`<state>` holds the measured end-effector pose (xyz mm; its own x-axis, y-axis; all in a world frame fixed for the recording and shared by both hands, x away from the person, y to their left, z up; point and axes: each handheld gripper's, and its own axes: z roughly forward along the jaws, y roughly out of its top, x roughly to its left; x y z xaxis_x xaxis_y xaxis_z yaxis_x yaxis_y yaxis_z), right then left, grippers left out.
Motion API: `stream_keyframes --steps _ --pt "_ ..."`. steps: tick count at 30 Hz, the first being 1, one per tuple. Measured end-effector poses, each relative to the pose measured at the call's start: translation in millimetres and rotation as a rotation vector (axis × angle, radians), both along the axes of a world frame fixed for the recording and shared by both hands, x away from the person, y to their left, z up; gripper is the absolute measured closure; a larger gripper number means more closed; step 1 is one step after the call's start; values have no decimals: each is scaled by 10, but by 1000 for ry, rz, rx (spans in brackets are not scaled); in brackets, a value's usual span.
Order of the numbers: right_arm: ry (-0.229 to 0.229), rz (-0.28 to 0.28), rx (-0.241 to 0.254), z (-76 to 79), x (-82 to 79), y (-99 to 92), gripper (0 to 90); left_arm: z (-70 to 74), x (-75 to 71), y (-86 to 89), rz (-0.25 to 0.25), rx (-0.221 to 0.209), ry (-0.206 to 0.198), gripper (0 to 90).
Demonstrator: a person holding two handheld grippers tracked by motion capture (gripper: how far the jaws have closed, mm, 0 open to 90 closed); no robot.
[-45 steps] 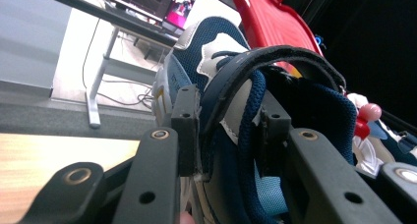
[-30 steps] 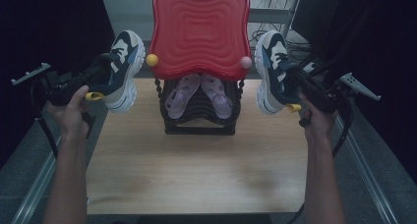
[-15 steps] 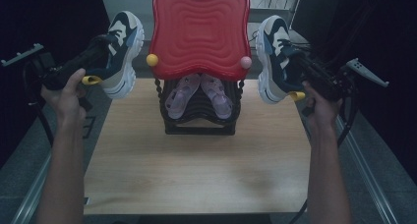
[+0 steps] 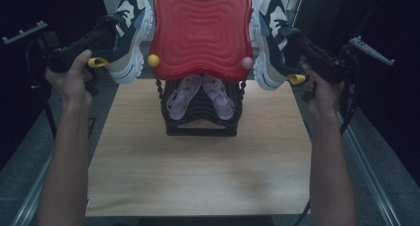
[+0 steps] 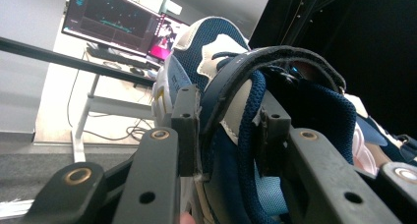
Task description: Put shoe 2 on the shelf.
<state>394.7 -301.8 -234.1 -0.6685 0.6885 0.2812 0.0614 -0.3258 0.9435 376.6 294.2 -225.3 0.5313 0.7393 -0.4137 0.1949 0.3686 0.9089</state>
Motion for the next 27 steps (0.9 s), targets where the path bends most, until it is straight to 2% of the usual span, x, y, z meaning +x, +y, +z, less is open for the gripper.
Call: stream_keyframes --steps 5,13,15,18,27 --pt "5 24 -16 220 76 155 714 125 64 -98 -7 0 -11 686" --pt "11 70 -31 451 179 496 714 276 177 -296 -32 -3 -16 687" --pt "12 72 -32 464 187 523 714 307 199 -347 -39 0 -20 686" --pt "14 92 -40 518 258 664 714 351 237 -422 -44 3 -19 687" --pt "19 102 -56 569 367 820 714 395 347 -683 -63 33 -17 686"
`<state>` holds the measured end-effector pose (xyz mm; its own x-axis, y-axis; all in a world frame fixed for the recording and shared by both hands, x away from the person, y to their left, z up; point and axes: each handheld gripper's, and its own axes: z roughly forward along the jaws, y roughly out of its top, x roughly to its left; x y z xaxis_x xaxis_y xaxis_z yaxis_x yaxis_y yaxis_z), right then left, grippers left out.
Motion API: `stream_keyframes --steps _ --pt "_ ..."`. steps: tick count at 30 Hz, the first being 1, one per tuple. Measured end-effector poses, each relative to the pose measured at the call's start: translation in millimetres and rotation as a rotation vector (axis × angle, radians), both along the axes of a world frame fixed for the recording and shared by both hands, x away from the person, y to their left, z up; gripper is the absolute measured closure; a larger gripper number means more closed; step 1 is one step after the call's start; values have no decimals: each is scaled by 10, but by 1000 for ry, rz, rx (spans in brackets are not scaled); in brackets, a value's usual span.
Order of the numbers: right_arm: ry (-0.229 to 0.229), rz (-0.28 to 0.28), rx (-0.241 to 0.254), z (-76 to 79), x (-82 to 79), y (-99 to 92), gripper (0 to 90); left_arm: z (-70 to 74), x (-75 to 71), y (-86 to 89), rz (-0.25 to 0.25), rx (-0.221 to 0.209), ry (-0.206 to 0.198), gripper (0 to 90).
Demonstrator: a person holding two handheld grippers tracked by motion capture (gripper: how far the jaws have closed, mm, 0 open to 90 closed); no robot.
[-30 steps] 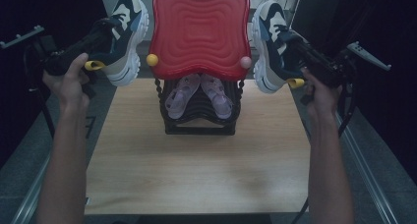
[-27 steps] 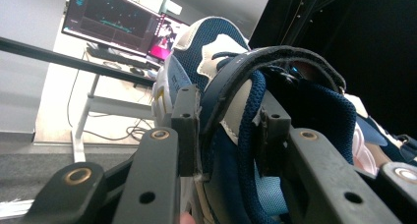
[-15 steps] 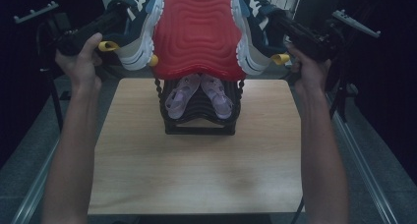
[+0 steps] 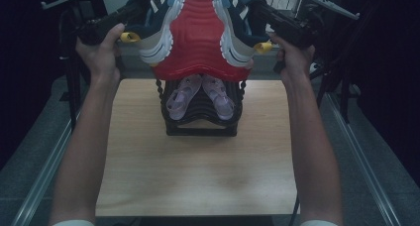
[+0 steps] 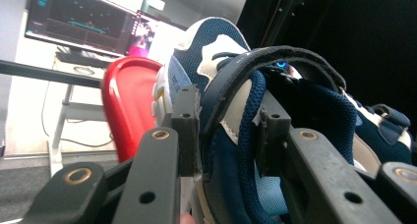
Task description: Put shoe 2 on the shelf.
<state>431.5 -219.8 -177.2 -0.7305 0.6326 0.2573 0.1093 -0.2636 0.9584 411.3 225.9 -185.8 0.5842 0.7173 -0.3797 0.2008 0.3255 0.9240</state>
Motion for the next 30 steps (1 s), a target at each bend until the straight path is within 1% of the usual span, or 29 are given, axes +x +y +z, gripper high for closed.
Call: stream_keyframes --steps 5,9,15,19,23,27,29,30 --pt "2 3 -1 -1 28 32 714 -20 53 -88 0 13 9 686" --pt "7 -8 -20 -21 59 54 714 -40 80 -129 8 16 10 686" --pt "14 -12 -29 -42 135 100 714 -46 137 -189 17 28 17 686" --pt "17 -15 -40 -37 201 143 714 -37 178 -234 25 33 14 686" --pt "27 -34 -65 -48 264 183 714 -49 222 -279 30 50 16 686" --pt "35 -45 -79 -82 325 209 714 -89 279 -325 39 78 22 686" --pt "33 -56 -96 -96 349 230 714 -112 302 -338 43 95 22 686" --pt "36 -61 -107 -103 358 242 714 -123 310 -349 45 97 19 686"
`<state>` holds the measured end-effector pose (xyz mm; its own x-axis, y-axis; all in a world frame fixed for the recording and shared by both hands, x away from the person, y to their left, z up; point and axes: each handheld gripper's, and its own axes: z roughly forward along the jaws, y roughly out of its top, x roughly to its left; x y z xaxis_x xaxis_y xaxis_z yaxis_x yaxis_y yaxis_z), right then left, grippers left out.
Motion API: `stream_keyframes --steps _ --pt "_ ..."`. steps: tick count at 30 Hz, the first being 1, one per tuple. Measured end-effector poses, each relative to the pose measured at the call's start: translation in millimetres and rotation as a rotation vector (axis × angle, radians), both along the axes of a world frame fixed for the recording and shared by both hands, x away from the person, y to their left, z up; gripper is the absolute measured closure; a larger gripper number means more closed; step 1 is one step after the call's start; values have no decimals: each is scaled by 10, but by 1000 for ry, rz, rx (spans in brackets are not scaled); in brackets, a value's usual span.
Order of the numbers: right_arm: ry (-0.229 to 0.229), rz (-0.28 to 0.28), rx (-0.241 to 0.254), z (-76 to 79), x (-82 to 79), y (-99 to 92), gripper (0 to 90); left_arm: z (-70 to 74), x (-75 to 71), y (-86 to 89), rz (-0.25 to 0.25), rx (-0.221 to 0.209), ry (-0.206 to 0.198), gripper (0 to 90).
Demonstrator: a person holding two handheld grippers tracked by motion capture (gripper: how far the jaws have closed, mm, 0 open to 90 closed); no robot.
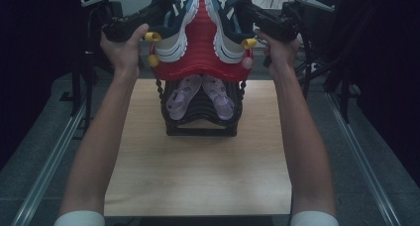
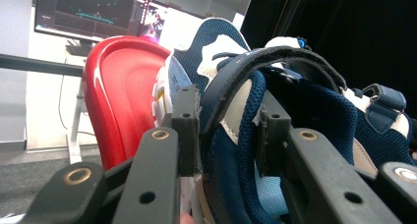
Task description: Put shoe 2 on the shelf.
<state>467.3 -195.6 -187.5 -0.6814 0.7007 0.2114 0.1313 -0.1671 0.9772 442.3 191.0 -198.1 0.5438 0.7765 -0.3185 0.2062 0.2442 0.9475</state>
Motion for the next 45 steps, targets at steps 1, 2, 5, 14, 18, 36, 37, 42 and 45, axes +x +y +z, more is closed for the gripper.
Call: stream_keyframes --steps 1,2,5,14,18,36,37,42,45 --pt "0 -6 -12 -10 10 12 714 -15 11 -10 -1 -1 0 686" --pt "0 -11 -22 -23 23 32 713 -24 20 -14 -2 0 -1 686" --pt "-1 -25 -55 -46 48 71 712 -54 47 -41 1 10 2 686" --pt "-3 -50 -104 -74 74 172 706 -144 93 -113 11 45 7 681" --pt "1 -63 -148 -47 65 221 690 -171 102 -132 17 44 10 671" --pt "44 -10 -132 -88 109 246 447 -196 107 -124 -34 -11 1 410" --pt "50 -7 -126 -85 104 245 437 -189 99 -122 -38 -17 2 404" --pt "43 -2 -120 -67 56 232 407 -181 74 -117 -52 -22 5 390" --pt "36 13 -107 -39 17 208 401 -189 62 -94 -60 -42 7 388"
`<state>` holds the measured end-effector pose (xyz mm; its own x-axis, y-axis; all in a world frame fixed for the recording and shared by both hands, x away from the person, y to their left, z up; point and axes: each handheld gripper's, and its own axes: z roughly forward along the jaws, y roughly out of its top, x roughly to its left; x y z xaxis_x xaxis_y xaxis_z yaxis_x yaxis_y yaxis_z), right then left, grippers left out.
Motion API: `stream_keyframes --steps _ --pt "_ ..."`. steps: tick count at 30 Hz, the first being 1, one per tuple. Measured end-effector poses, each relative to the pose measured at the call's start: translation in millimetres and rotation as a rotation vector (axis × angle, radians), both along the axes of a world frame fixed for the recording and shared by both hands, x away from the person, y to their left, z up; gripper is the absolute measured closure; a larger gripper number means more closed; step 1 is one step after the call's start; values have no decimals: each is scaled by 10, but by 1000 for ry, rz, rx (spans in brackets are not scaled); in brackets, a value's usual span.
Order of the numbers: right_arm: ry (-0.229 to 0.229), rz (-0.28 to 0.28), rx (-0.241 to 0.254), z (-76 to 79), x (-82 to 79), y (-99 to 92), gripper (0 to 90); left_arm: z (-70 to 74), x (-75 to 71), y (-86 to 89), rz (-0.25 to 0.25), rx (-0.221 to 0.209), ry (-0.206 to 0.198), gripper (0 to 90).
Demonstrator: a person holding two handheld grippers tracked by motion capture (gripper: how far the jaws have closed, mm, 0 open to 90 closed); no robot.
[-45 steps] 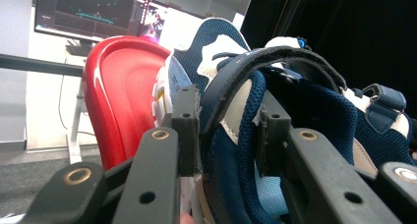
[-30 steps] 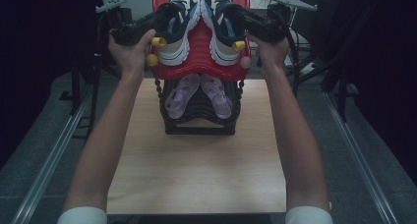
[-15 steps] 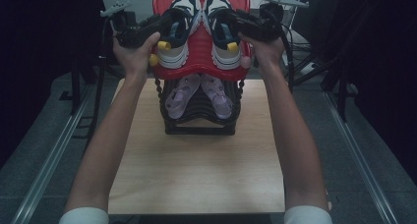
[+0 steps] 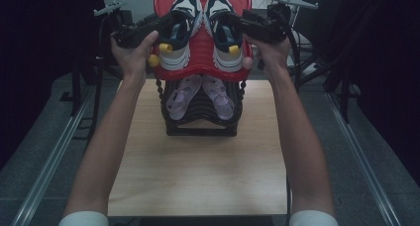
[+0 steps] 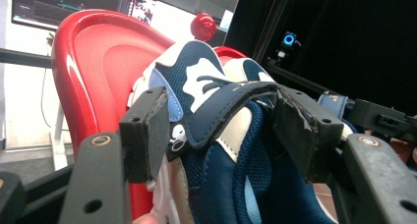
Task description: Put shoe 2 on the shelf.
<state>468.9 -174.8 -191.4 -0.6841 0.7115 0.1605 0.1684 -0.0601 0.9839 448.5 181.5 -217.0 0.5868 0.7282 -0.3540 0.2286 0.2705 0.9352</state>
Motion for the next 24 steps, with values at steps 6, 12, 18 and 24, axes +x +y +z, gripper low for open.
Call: stream_keyframes --steps 6,12,18,24 --pt "-6 16 27 4 -60 -59 401 -31 -43 65 -7 -16 7 387" --pt "-18 19 44 -35 -128 -145 406 -18 -124 142 -10 -23 0 388" --pt "-18 24 62 -69 -181 -234 406 -35 -213 224 -5 -37 -1 389" --pt "-16 30 78 -119 -253 -335 412 -68 -305 281 -8 -40 0 393"
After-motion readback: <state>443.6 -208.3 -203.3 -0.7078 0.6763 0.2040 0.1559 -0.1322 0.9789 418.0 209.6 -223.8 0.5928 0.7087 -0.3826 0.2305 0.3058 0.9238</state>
